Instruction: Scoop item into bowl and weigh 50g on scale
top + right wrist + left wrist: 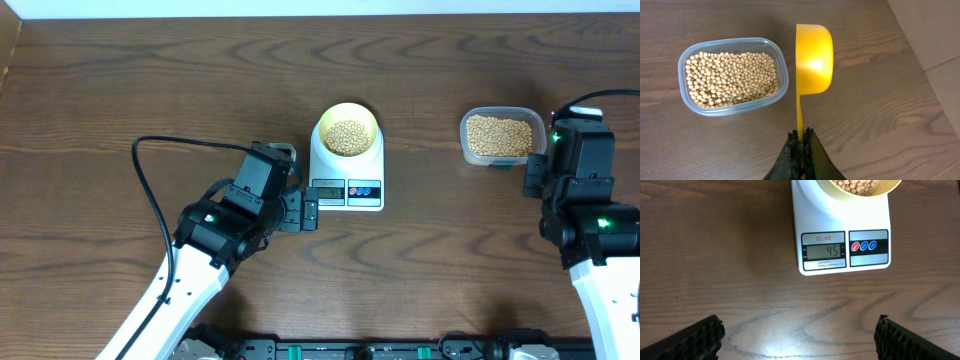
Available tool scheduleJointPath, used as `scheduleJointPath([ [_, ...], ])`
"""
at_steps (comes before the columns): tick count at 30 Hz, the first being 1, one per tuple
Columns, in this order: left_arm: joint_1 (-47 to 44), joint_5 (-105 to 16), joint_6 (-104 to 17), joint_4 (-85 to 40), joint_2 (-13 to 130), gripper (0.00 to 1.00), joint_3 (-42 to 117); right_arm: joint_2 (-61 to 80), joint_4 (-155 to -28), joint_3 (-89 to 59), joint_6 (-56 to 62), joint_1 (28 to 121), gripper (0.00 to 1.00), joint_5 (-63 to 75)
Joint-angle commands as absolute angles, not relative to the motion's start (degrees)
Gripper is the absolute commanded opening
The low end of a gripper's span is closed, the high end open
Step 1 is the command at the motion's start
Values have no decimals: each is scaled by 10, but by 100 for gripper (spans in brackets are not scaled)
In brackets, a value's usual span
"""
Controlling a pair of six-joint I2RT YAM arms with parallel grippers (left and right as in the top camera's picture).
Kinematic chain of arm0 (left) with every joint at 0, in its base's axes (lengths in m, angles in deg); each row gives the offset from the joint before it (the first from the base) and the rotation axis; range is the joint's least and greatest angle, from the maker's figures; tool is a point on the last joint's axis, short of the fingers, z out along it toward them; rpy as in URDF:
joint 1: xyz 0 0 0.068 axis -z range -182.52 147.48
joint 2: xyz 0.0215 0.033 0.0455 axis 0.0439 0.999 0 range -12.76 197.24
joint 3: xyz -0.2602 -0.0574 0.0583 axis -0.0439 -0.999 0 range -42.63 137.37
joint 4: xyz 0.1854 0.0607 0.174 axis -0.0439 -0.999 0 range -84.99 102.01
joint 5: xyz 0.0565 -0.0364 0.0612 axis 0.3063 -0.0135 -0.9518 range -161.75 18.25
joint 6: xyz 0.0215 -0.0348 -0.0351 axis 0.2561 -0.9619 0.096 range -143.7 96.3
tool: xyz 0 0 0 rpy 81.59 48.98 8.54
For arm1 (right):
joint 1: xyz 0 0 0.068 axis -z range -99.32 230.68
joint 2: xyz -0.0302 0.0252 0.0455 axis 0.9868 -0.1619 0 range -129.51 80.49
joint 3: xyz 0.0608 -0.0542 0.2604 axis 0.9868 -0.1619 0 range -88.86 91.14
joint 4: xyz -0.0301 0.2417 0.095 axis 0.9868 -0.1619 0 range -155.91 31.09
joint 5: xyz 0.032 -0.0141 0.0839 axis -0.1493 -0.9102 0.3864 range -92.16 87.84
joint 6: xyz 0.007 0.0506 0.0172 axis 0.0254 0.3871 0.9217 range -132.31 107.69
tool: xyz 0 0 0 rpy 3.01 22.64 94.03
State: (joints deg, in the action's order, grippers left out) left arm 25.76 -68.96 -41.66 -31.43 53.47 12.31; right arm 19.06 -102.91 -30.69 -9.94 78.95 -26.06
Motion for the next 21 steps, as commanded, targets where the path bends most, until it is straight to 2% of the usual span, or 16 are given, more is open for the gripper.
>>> scheduleJointPath([
  [1,255,-697,-411,-315,535,98,124,193,-1029,-305,-92,793,1,-271],
  [21,255,-694,-411,-323,535,98,124,193,-1028,-305,-91,793,1,-271],
])
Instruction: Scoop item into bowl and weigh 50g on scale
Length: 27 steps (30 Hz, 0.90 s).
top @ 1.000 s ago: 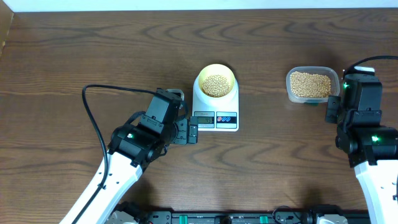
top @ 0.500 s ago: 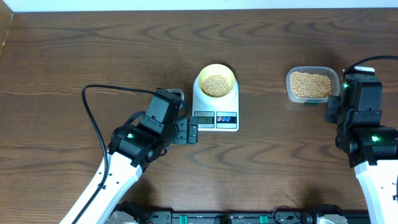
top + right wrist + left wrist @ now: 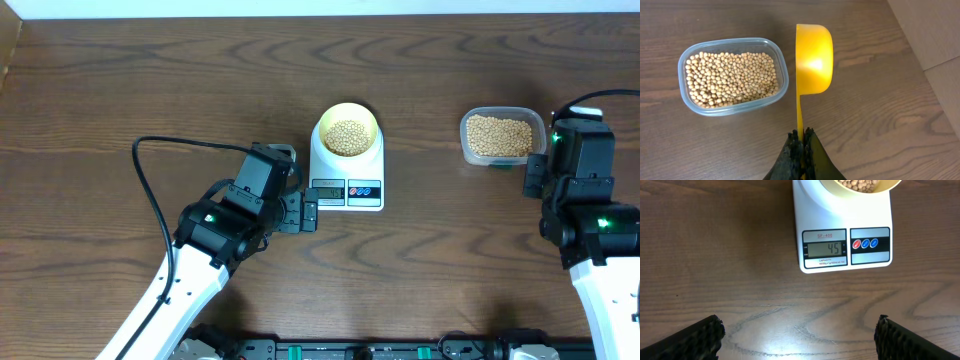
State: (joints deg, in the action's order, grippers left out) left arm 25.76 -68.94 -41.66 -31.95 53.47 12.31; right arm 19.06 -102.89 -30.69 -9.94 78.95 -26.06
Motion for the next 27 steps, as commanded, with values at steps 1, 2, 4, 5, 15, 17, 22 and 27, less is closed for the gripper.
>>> scheduleJointPath([
  [1,255,-694,-411,-323,535,98,124,193,-1029,-305,-91,793,1,-271],
  [2,255,-694,-411,-323,535,98,124,193,-1029,-305,-91,793,1,-271],
  [4,255,-694,-411,-323,535,98,124,193,-1029,-305,-92,793,1,-271],
  [5,255,-694,-411,-323,535,98,124,193,-1029,-305,-91,793,1,-271],
  [15,255,-692,-417,-323,535,98,124,193,-1029,-305,-91,793,1,-271],
  [17,255,-692,-418,-323,535,98,124,193,-1029,-305,-91,793,1,-271],
  [22,255,-692,-417,-320,535,98,124,193,-1029,-305,-91,793,1,-271],
  [27,255,-692,-415,-318,535,98,124,193,-1028,-305,-91,793,1,-271],
])
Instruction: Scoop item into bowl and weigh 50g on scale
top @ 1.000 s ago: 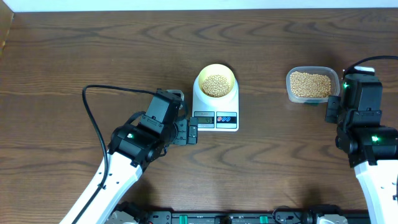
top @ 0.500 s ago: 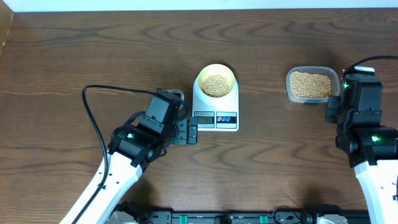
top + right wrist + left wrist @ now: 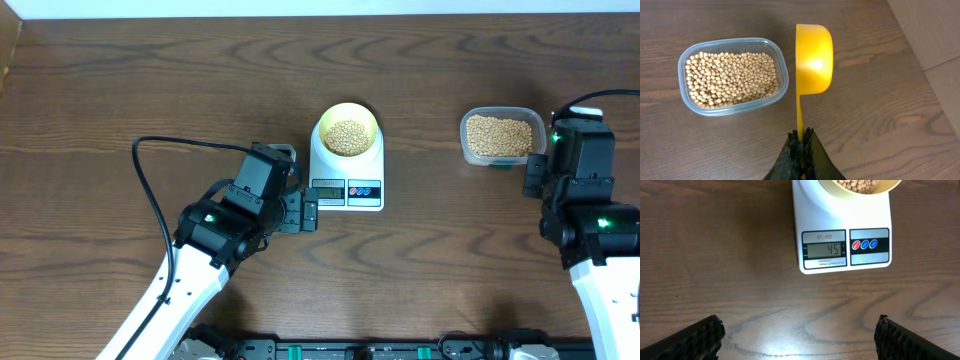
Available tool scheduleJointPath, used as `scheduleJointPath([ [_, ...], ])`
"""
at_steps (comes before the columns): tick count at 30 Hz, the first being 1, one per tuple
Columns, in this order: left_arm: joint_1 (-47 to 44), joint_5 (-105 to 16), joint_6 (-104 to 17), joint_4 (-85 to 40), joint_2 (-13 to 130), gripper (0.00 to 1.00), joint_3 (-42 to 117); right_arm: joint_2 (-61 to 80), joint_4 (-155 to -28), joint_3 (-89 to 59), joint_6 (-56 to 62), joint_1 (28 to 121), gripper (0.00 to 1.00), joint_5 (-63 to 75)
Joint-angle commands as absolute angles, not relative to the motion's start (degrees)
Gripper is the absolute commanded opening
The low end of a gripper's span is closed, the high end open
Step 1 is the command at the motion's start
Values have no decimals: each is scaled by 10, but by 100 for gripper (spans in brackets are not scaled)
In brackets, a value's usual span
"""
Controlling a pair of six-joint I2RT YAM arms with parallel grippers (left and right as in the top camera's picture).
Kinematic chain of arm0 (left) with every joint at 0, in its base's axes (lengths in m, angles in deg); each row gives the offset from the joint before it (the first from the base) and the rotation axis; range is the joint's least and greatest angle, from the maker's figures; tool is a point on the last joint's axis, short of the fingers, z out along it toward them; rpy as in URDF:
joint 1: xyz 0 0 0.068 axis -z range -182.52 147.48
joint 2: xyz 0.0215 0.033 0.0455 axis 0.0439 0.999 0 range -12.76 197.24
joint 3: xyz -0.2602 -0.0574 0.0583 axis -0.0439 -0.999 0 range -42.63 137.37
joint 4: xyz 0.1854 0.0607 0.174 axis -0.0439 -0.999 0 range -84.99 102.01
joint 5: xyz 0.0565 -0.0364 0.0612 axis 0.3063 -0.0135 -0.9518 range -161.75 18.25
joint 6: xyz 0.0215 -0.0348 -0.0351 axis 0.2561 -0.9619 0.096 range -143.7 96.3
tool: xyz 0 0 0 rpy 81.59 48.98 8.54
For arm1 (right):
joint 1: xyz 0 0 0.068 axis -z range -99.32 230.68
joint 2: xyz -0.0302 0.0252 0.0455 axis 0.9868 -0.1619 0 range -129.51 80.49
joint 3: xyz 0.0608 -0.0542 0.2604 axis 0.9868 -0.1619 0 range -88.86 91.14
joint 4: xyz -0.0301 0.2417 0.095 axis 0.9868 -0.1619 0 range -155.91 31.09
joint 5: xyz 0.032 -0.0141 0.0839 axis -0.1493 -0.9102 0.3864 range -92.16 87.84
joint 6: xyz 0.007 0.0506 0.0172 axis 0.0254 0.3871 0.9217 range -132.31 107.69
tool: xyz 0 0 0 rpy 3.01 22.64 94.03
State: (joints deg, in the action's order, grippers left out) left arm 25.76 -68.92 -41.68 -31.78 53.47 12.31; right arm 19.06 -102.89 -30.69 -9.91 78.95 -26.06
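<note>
A white scale (image 3: 347, 172) stands mid-table with a yellow bowl (image 3: 347, 131) of soybeans on it; its display (image 3: 824, 250) reads 45. A clear tub of soybeans (image 3: 732, 75) sits at the right (image 3: 497, 136). My right gripper (image 3: 801, 135) is shut on the handle of a yellow scoop (image 3: 813, 57), held on edge just right of the tub, with no beans visible in it. My left gripper (image 3: 797, 332) stands open over bare table in front of the scale, nothing between its fingers (image 3: 695, 337).
A black cable (image 3: 160, 190) loops over the table left of the left arm. The table's right edge (image 3: 920, 45) runs close beyond the scoop. Bare wood lies between scale and tub.
At every moment the scale read 45, the right gripper held the scoop on edge beside the tub, and the left gripper stayed open before the scale. Only the left wrist view shifted very slightly and returned.
</note>
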Motion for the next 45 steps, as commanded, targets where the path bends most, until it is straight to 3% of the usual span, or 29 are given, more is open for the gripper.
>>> scheduleJointPath([
  [1,255,-692,-415,-318,535,98,124,193,-1028,-305,-91,793,1,-271],
  [10,255,-686,-408,-312,535,98,124,193,-1029,-305,-91,793,1,-271],
  [14,255,-632,-335,-312,535,98,124,193,-1029,-305,-91,793,1,-271],
  [45,255,-632,-282,-317,535,98,124,193,-1029,-305,-91,793,1,-271],
])
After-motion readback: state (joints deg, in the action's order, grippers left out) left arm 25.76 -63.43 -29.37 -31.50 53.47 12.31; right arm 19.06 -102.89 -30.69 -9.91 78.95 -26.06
